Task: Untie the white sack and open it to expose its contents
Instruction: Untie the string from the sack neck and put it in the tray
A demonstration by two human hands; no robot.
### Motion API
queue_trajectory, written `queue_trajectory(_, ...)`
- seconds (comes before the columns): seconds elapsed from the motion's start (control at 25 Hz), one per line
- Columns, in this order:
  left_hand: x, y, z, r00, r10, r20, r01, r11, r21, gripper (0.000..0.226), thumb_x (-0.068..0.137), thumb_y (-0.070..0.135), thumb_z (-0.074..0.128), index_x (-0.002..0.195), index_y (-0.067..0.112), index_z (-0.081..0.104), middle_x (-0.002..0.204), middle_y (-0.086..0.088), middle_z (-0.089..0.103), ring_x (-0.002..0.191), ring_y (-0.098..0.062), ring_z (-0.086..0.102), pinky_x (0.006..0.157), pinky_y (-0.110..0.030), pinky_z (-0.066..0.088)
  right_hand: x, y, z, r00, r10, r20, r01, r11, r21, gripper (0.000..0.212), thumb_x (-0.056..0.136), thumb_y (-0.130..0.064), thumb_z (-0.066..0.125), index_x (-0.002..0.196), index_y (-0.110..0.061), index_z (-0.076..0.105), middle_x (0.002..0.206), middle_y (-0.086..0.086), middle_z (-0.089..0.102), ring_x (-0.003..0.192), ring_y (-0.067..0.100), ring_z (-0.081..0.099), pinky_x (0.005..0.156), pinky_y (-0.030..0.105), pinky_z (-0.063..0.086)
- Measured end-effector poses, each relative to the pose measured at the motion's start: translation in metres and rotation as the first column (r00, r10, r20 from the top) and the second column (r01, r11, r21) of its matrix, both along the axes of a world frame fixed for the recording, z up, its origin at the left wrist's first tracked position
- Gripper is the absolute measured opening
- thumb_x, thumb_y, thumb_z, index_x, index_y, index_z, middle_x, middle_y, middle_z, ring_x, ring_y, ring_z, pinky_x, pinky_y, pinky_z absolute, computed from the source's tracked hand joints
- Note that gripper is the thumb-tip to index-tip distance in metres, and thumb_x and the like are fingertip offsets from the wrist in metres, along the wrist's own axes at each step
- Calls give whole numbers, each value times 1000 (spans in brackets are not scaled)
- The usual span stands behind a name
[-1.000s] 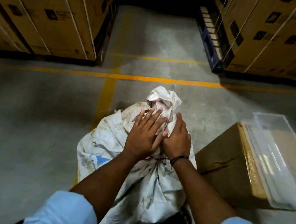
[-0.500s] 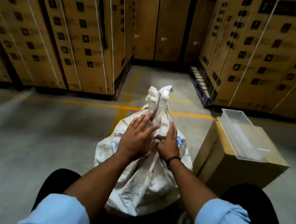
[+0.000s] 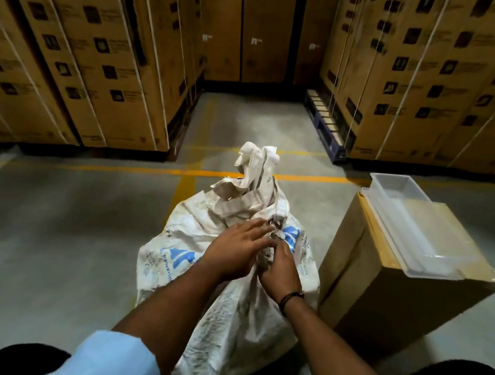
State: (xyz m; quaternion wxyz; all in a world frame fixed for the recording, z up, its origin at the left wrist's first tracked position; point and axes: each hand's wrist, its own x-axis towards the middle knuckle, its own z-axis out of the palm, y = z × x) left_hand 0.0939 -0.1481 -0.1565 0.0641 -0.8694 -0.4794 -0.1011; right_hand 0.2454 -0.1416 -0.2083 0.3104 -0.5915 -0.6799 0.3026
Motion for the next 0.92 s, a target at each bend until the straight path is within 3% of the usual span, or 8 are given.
queue_trajectory(0.12,-13,25,4,947,204,-247,-225,973,-60,77,88,27,54,159,27,25,169,-2,16,154,-35,14,125,-53,11,-9,21,-11,997,43,58,-42,999,-14,66,82,-23,61,145,-16,41,147,7,45,138,23,40,115,35,33)
queue_trajectory(0.2,-29,35,7,862,362,-354,-413,907,-78,84,92,36,52,162,29,7,171,1,1,155,-36,4,124,-56,0,-14,27,-15,978,99,184,-99,995,-7,66,86,-32,61,147,-20,38,149,6,43,142,24,35,117,41,28)
queue_trajectory(0.48,-26,22,7,815,447,-368,-513,852,-100,87,92,49,52,162,27,5,170,-6,2,154,-38,4,124,-55,4,-24,17,-12,967,118,225,-120,993,-5,67,83,-37,62,144,-24,38,150,3,43,143,24,30,115,45,26)
queue_trajectory(0.6,-20,10,10,819,452,-353,-521,844,-129,91,88,49,58,161,26,10,170,-7,6,154,-38,7,123,-53,11,-27,15,-5,963,147,226,-137,989,-61,75,79,-51,60,145,-26,35,151,1,42,145,26,27,115,49,26)
queue_trajectory(0.72,-6,8,25,887,398,-232,-418,907,-43,86,78,40,72,153,23,33,156,-9,39,143,-36,33,115,-48,30,-29,16,-3,974,144,178,-132,988,-74,77,65,-69,53,131,-29,46,130,1,58,128,28,49,101,49,43)
queue_trajectory(0.8,18,17,37,974,182,-133,-160,973,165,70,72,27,79,137,22,56,133,-6,62,126,-33,52,100,-43,44,-31,7,3,930,215,298,-215,976,-34,77,63,-70,43,124,-25,54,124,6,62,119,31,55,93,44,47)
queue_trajectory(0.84,30,22,42,989,46,-142,-19,983,184,64,72,21,78,133,24,61,131,-5,64,125,-32,53,98,-42,45,-34,-1,5,882,265,390,-280,960,-19,74,64,-67,36,118,-22,59,121,10,63,116,34,56,90,41,45)
queue_trajectory(0.92,45,31,51,958,-36,-283,41,999,14,55,83,20,67,136,32,59,142,-1,58,137,-28,44,109,-41,37,-33,-18,9,809,321,492,-378,926,16,64,65,-58,29,103,-18,62,112,15,65,109,38,58,84,41,38)
